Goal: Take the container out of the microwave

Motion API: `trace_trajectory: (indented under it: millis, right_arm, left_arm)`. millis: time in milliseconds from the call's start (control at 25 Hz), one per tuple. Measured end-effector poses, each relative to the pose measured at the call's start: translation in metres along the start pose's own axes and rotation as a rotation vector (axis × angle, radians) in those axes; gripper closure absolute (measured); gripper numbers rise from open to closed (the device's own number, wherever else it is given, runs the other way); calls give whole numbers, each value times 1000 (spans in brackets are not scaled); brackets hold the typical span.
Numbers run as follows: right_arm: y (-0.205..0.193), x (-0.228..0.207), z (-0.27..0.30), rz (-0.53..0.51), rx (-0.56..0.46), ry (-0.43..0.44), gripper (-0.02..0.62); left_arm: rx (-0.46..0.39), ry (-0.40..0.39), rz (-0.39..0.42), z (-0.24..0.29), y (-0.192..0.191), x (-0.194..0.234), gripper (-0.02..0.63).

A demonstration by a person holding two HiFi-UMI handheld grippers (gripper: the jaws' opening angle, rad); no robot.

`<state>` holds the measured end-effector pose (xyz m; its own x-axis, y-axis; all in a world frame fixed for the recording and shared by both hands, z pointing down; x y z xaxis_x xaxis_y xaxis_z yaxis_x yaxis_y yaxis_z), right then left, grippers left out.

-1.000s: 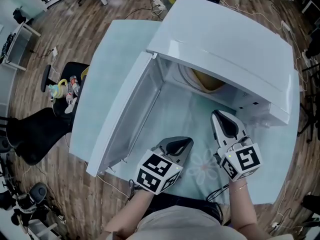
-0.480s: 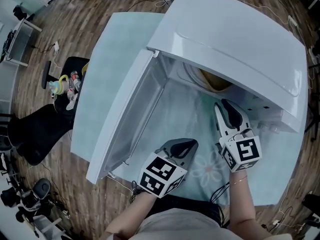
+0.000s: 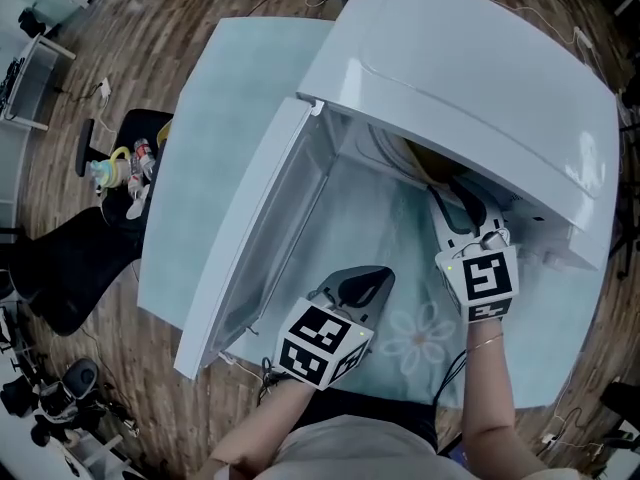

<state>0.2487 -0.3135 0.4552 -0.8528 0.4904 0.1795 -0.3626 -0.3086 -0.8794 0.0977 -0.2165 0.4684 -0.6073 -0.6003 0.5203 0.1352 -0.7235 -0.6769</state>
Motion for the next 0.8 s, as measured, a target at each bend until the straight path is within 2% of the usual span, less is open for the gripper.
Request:
trace_trajectory:
  millis: [280,440,600,680,800]
  right_arm:
    - [1,3,26,-150,124,54,486]
    - [1,5,30,-237,168,1,486]
    - [-3,9,25,-247,195,-35,533]
    - [-3,12,23,-229,202,-21,558]
    - [-6,17,15,-175,210,16,560]
  left_arm:
    - [9,5,8,-3,3,9,594]
    - [14,4,4,-5,3,12,595]
    - [12,-5,7,-5,6,12,594]
    - [13,-10,19,-5,8,12,594]
    - [5,-11,30,-7,12,10,595]
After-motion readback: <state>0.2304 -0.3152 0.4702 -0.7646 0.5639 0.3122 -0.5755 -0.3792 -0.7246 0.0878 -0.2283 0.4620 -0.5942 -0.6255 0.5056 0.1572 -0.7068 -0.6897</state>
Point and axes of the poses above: the fingertips, and each gripper's own axes: z forward along the fingers, x to its left, y out of its top, the point moved 8 cm from there along -z, backward along the fingers, and after that the axes turned 5 degrees about -y, right-handed, at the moved point
